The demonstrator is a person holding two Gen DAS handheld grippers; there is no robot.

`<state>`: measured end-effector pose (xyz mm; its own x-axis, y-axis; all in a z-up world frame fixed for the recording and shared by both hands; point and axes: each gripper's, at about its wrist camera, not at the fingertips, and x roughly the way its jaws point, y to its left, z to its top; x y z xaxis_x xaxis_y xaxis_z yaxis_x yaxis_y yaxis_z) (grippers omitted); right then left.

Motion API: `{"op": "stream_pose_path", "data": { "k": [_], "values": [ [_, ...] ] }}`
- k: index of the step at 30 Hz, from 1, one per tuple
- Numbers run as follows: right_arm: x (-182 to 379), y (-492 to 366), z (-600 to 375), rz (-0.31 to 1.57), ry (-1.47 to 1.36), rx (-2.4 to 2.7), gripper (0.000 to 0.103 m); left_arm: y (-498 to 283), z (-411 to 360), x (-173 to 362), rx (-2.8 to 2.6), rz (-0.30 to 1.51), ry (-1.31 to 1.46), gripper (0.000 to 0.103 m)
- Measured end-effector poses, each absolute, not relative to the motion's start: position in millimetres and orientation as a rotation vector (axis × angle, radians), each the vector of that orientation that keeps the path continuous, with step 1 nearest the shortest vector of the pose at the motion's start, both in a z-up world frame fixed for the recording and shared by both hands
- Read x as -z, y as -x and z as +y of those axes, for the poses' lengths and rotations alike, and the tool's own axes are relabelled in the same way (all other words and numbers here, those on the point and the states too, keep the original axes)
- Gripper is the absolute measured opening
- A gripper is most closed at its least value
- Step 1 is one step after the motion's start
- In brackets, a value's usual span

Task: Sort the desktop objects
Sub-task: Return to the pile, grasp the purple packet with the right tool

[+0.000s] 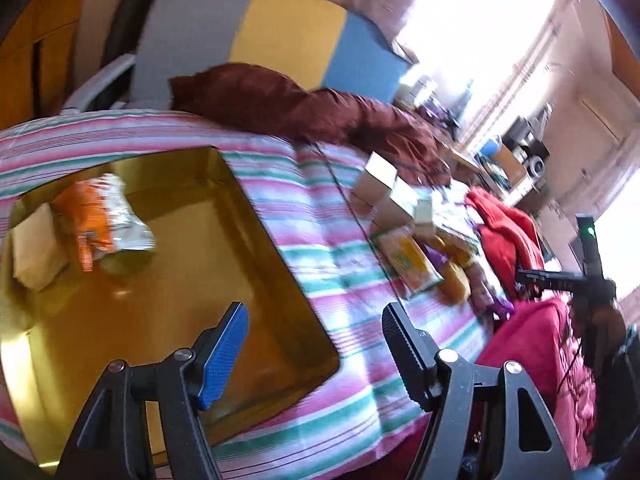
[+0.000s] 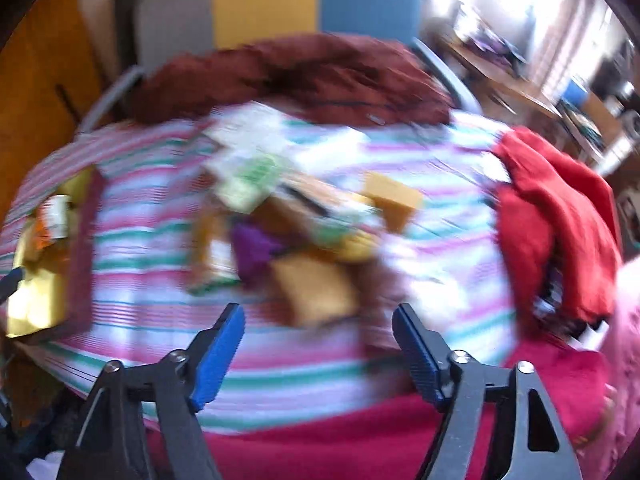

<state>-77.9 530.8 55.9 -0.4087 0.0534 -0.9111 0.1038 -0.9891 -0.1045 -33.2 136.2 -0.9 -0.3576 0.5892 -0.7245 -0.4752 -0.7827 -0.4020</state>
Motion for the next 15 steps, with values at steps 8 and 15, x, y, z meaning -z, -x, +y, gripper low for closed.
{"op": "stream_pose_path", "data": {
  "k": [8,15],
  "values": [
    [-15.2,95.3,578.0,0.381,-2.015,2.371,0.075,27.2,178.8,11.6,-2.048,-0.067,1.251,0.071],
    [26.6,113.6,575.7,0.554,-2.188,2.214,0.061,26.2,210.9,13.1,-1.988,0.001,1.247,0.071]
  ]
}}
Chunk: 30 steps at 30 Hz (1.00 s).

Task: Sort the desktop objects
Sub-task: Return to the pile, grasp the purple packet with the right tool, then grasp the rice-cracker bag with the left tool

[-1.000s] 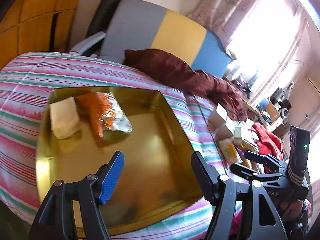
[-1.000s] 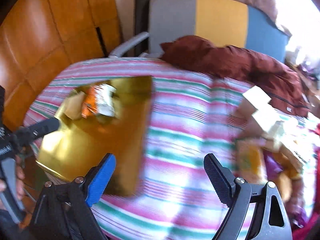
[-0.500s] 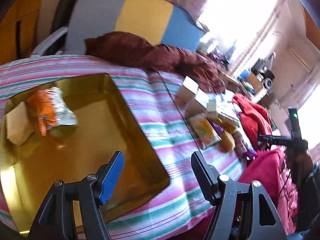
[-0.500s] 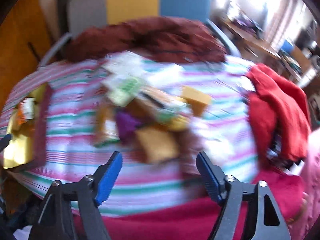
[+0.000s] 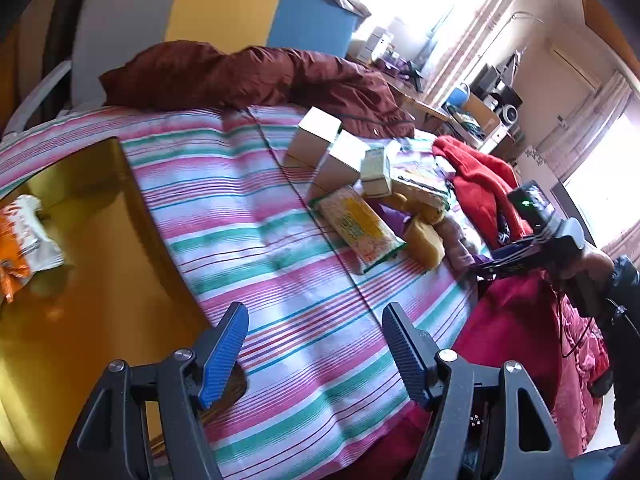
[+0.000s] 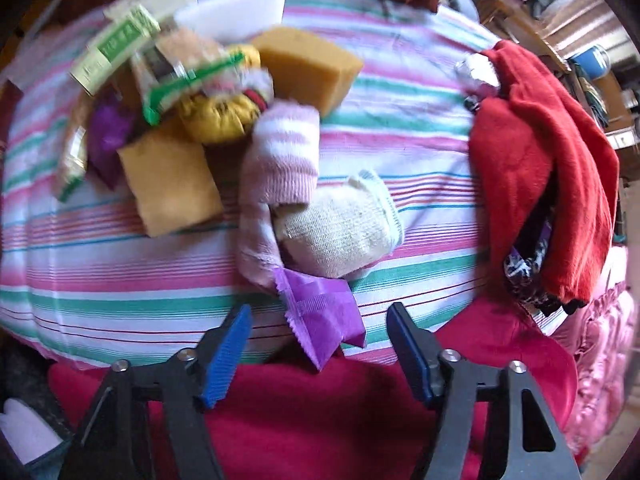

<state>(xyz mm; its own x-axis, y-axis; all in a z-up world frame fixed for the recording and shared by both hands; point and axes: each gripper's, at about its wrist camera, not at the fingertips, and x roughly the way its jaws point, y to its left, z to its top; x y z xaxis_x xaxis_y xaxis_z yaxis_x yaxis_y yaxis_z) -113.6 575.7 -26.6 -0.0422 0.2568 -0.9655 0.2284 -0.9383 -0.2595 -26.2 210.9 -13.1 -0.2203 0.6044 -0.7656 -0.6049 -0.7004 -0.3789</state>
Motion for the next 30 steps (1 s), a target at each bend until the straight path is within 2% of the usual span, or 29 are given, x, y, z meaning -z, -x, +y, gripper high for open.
{"op": "stream_pose_path", "data": {
  "k": [1,2,3,7,18,24,30],
  "values": [
    [32.5,115.0,576.1,-0.57,2.174,-2.154,0.059,26.7,215.8,14.8,-1.979,0.008,1.252,0.071],
    [36.4,115.8,576.6,-0.586,2.184,-2.134,0.052,27.3,220.3,16.9,-1.97,0.013,1.258,0.071],
    [41.6,116.6,577.3,-0.611,2.195,-2.106,0.04,28.1,224.2,19.0,-1.961,0.016,1.264,0.071],
    [43.5,114.9,576.5,-0.667,2.195,-2.1,0.032,34.9,242.8,31.8,-1.912,-0.003,1.32,0.071],
    [20.8,103.0,586.4,-0.551,2.163,-2.258,0.03,78.5,299.8,61.5,-1.796,-0.25,1.493,0.07],
    [8.9,96.6,591.2,-0.496,2.147,-2.329,0.03,97.3,334.3,78.1,-1.79,-0.289,1.587,0.07],
    [-4.1,88.4,595.6,-0.448,2.12,-2.399,0.029,108.7,357.6,87.1,-1.858,-0.255,1.649,0.071]
  ]
}}
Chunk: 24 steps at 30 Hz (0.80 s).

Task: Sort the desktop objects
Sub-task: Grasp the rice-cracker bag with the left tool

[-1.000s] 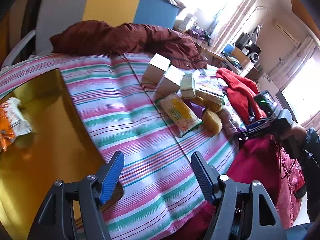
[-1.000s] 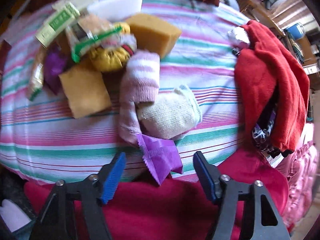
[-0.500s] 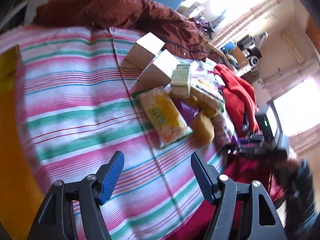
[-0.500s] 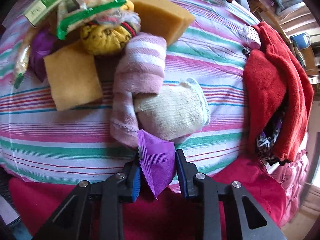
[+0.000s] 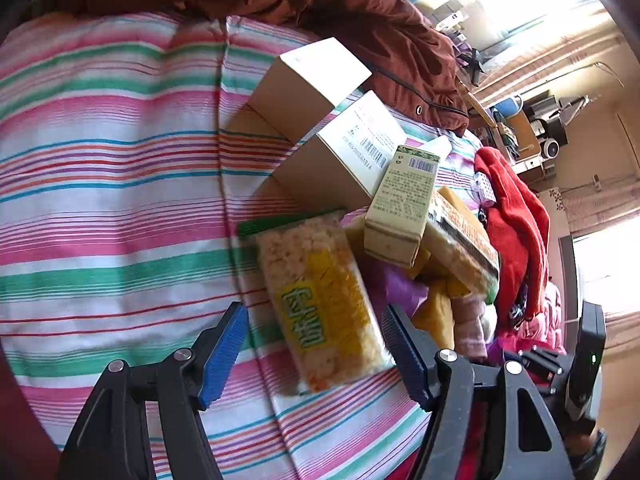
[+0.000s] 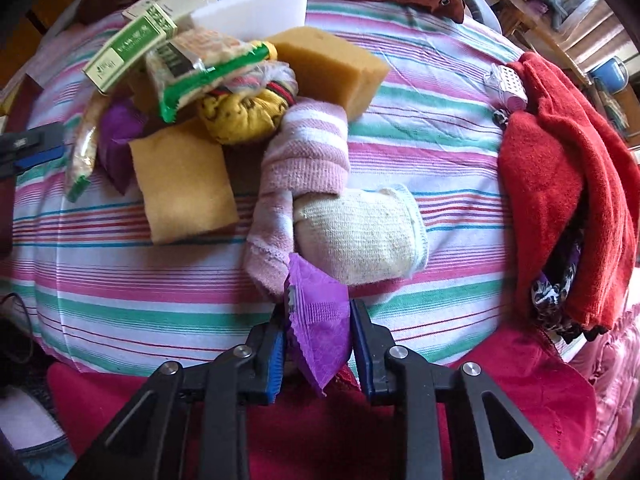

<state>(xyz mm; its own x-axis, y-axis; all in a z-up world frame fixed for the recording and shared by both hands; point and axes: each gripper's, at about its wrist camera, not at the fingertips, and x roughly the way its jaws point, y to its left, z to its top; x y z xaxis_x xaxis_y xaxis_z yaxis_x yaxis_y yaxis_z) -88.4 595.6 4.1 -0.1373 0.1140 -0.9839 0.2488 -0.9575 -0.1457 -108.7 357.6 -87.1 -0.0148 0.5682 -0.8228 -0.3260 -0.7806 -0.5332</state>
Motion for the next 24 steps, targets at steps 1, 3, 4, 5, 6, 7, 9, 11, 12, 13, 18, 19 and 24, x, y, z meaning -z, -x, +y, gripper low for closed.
{"op": "stream_pose_path", "data": {
  "k": [1,3,4,5,6,7,9,11,12,13,18,19,24],
  "values": [
    [-5.6,87.3,596.2,0.414,-1.994,2.266,0.029,109.8,361.8,88.5,-1.867,-0.247,1.656,0.071],
    [-10.1,84.4,598.2,0.391,-1.974,2.273,0.029,110.9,366.5,88.3,-1.882,-0.238,1.657,0.073],
    [-11.9,82.1,598.4,0.385,-1.968,2.276,0.029,111.1,370.1,87.6,-1.889,-0.234,1.654,0.074],
    [-14.1,79.9,598.3,0.383,-1.96,2.279,0.029,111.5,373.1,86.8,-1.892,-0.232,1.647,0.074],
    [-13.5,74.9,591.4,0.381,-1.951,2.281,0.029,111.8,377.9,88.4,-1.894,-0.221,1.643,0.074],
    [-15.3,73.0,591.2,0.378,-1.943,2.283,0.029,111.5,379.7,88.9,-1.903,-0.209,1.641,0.074],
    [-18.9,68.1,590.8,0.373,-1.918,2.289,0.029,108.4,381.9,87.7,-1.929,-0.167,1.602,0.073],
    [-23.4,62.8,589.4,0.363,-1.871,2.284,0.029,101.5,383.6,86.3,-1.946,-0.079,1.544,0.068],
    [-24.6,53.0,574.1,0.36,-1.848,2.284,0.029,99.6,383.2,86.5,-1.949,-0.056,1.529,0.057],
    [-27.7,45.0,569.8,0.359,-1.817,2.28,0.029,98.5,380.5,87.2,-1.947,-0.045,1.521,0.056],
    [-33.5,48.6,548.7,0.339,-1.74,2.309,0.029,89.9,365.0,85.7,-1.946,-0.007,1.473,0.053],
    [-35.7,48.0,543.7,0.34,-1.732,2.311,0.029,86.8,362.3,85.4,-1.941,-0.002,1.467,0.052],
    [-15.0,70.9,562.2,0.327,-1.712,2.341,0.029,65.1,345.5,78.9,-1.96,0.058,1.41,0.052]
  ]
}}
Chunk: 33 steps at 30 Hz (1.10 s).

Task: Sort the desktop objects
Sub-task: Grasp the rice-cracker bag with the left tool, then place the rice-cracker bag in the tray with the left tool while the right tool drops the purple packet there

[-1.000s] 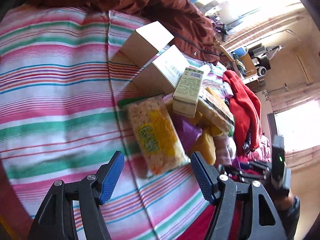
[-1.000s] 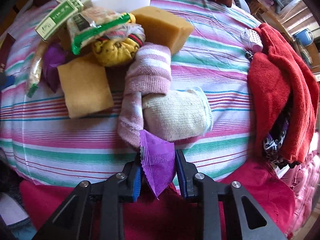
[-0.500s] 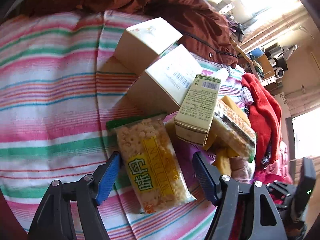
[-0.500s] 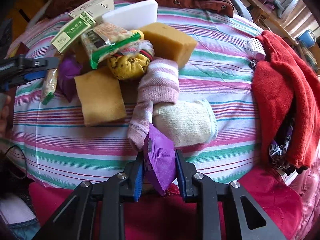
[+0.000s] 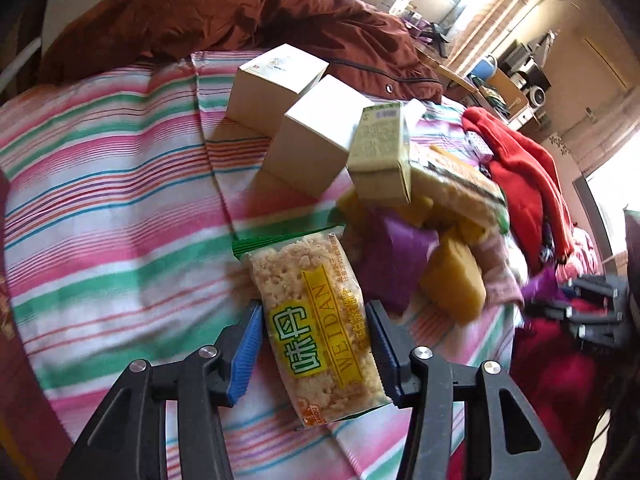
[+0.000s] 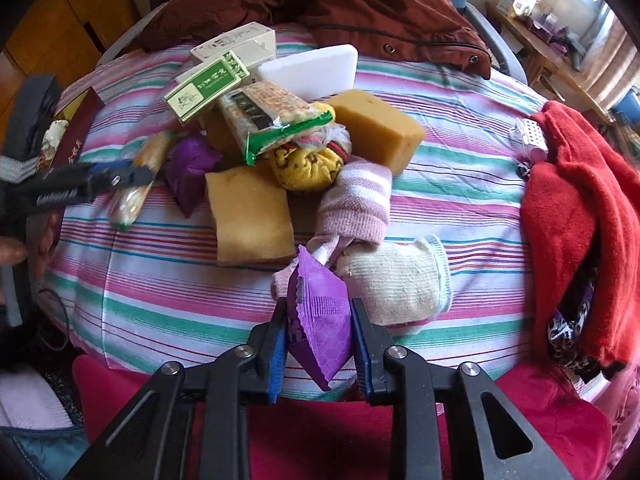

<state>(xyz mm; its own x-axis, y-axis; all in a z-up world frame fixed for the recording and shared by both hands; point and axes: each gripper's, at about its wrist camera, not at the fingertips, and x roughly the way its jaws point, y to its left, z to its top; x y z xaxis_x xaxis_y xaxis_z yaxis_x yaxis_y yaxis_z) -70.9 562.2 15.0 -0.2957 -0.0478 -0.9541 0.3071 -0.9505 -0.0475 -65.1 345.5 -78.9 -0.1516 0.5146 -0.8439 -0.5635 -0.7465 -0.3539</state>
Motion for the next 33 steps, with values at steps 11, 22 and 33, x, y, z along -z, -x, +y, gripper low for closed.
{"op": "stream_pose_path", "data": {
  "k": [11,22,33],
  "values": [
    [-7.7,77.2,561.7,0.367,-1.692,2.397,0.029,34.3,294.5,37.2,-1.985,0.076,1.251,0.052],
    [-53.8,67.4,488.7,0.548,-1.51,2.412,0.029,33.6,196.7,-0.9,-2.146,-0.078,1.171,0.052],
    [-72.9,59.4,348.9,0.619,-1.259,2.231,0.029,52.6,62.6,12.9,-2.42,-0.154,1.257,0.052]
  ]
}}
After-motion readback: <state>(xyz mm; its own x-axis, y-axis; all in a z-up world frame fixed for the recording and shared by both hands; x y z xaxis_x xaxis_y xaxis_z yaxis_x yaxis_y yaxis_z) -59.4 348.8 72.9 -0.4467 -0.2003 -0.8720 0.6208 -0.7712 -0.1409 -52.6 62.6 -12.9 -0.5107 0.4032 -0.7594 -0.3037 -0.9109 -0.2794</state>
